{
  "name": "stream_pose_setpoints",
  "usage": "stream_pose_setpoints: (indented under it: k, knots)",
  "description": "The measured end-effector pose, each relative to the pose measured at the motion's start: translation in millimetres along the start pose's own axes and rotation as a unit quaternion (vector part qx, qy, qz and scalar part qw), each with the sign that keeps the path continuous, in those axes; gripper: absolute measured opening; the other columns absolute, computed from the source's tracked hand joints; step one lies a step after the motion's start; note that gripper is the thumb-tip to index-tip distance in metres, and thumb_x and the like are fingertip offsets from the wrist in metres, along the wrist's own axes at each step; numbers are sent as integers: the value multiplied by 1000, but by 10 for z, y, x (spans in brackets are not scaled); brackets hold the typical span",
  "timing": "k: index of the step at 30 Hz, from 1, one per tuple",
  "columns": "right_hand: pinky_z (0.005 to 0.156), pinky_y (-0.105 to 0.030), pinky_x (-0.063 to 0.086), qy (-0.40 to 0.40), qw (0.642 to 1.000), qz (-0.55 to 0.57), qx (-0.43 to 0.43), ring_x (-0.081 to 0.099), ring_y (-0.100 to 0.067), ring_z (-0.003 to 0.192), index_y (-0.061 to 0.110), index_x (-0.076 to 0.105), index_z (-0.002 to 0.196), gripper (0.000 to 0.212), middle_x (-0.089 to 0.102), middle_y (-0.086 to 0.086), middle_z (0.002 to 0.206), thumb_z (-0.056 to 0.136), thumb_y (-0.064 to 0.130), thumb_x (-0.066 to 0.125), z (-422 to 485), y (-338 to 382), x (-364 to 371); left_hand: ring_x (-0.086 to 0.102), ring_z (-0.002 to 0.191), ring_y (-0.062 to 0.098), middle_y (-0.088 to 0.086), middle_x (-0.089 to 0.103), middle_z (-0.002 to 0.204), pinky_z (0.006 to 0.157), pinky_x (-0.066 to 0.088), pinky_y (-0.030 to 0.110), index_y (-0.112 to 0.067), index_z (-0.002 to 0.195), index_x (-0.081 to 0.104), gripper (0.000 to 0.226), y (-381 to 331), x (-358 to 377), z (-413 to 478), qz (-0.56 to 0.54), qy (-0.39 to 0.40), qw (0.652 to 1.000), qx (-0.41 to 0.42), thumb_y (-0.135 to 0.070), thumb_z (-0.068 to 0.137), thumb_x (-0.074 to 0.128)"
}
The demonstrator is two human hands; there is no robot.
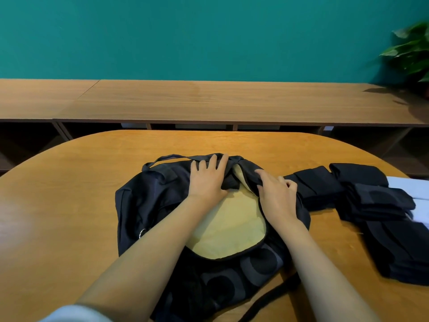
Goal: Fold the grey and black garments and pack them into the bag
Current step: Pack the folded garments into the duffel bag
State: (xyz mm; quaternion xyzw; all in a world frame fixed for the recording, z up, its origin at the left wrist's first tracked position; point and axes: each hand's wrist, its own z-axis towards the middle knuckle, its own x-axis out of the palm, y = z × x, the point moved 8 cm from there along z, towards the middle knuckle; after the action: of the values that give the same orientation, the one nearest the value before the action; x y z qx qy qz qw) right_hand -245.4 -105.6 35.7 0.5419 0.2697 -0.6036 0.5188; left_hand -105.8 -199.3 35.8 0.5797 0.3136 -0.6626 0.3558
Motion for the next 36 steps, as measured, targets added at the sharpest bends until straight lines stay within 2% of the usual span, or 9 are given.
stream_pose_setpoints:
  k: [3,6,11,15,19,22,25,32,36]
  knots:
    - [112,-46,22,3,999,-42,-33,49,-21,121,25,47,139,41,59,5,130,98,28,53,-74,36,-58,18,145,35,6,9,163,117,9,57,-29,154,-6,115,9,45,-9,-57,53,997,13,-80,71,56]
    - [107,-55,33,-36,995,-85,-27,51,-31,121,20,55,135,52,58,-5,132,88,39,66,-235,5,-171,5,148,34,2,-2,164,116,0,61,-36,153,-8,109,21,-18,-87,-67,57,996,34,-85,72,47]
    - [91,-45,44,-25,995,-81,-59,58,-28,111,18,57,134,60,64,-3,122,83,48,68,-490,192,-63,5,149,33,-2,1,164,114,-4,64,-42,152,-8,85,72,-41,-287,-14,63,997,48,-71,88,40]
    - [94,-44,42,46,995,-43,-81,54,-25,116,21,52,138,61,61,2,127,87,54,54,-589,451,75,6,149,33,-2,7,163,114,0,67,-41,153,-7,81,218,-51,-387,11,67,997,33,-59,94,45]
    - [112,-34,26,83,981,114,-137,30,-11,139,28,39,147,48,37,10,151,102,45,35,-540,546,-26,4,149,31,-3,7,163,114,0,67,-42,152,-5,78,461,-32,-464,-2,75,997,4,-60,94,43]
    - [115,-22,20,-16,962,256,-96,25,-4,141,17,47,142,39,35,7,151,103,24,42,-427,220,-390,4,149,31,-3,7,163,114,0,67,-41,153,-2,76,563,-17,-497,-6,77,997,-7,-60,94,42]
    - [119,-38,23,-129,983,133,5,26,-19,144,8,51,133,36,40,-6,149,100,20,48,-341,-352,-647,3,149,31,-3,7,163,114,0,67,-40,153,0,75,560,-10,-502,-7,77,997,-9,-60,95,42]
    - [105,-44,35,68,987,-140,44,40,-33,132,18,43,142,64,45,-8,146,91,57,50,-428,-648,-424,4,149,32,-2,8,163,113,0,68,-38,154,2,75,550,2,-490,-7,79,997,-14,-59,95,43]
    - [96,-35,43,132,980,-144,39,36,-29,128,22,26,150,82,39,-8,141,85,62,56,-509,-600,-436,4,149,32,-2,8,163,113,-1,67,-38,154,1,74,543,5,-502,-3,82,997,-16,-59,95,42]
